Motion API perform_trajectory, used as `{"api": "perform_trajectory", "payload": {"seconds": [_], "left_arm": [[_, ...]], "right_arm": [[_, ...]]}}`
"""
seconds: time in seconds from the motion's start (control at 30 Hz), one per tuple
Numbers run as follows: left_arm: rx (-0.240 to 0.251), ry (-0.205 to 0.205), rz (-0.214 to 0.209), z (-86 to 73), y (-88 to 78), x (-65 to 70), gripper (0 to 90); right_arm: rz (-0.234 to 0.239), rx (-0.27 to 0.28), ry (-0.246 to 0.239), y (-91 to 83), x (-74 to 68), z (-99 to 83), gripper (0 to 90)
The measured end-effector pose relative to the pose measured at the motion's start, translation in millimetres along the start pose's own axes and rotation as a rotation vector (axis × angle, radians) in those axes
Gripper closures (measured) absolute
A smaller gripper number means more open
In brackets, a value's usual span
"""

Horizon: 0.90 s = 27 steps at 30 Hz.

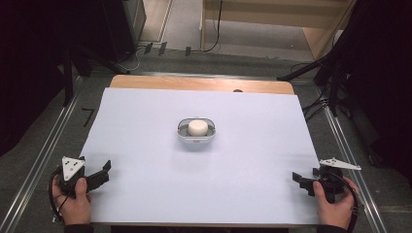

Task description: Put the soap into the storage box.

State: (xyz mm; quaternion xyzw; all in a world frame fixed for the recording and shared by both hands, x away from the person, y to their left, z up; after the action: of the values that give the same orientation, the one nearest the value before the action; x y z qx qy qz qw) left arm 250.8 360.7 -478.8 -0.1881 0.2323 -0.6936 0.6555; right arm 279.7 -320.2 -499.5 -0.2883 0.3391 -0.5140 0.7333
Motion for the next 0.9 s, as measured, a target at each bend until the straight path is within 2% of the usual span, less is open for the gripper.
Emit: {"api": "perform_trajectory", "payload": {"seconds": [0.3,0.4,0.6,0.73,0.8,0.9], "left_arm": [[-0.001,-0.003,-0.002,0.1,0.0,-0.4,14.0],[-0.001,-0.003,-0.001,0.1,0.0,-0.4,13.9],[-0.007,0.004,0.007,0.0,0.3,0.2,13.9],[-0.009,0.009,0.014,0.1,0.7,0.9,13.9],[-0.012,0.012,0.013,0.2,1.0,0.9,13.9],[-0.014,0.011,0.014,0.2,1.3,1.0,13.8]], "right_arm": [[-0.017,0.043,0.029,-15.7,24.0,-11.0,13.1],[-0.003,0.058,0.036,-20.4,32.7,-17.9,13.1],[-0.007,0.089,0.07,-26.0,47.3,-31.7,13.3],[-0.007,0.128,0.065,-28.6,46.6,-33.4,13.3],[0.002,0.153,0.055,-30.0,42.1,-31.4,13.3],[0.023,0.157,0.028,-24.9,32.3,-27.8,13.1]]}}
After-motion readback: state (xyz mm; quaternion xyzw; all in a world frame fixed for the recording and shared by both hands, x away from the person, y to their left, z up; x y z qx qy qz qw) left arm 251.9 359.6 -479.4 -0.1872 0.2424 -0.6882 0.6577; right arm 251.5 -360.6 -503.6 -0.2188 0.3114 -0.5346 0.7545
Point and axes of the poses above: each handheld gripper's, and its own axes: y roughly forward along the jaws, z roughly out of its top, x roughly to its right, the point moved 3 cm from there along y, roughly forward along the jaws, and after that the axes turned 4 degrees about -x, right-handed, at the moved point
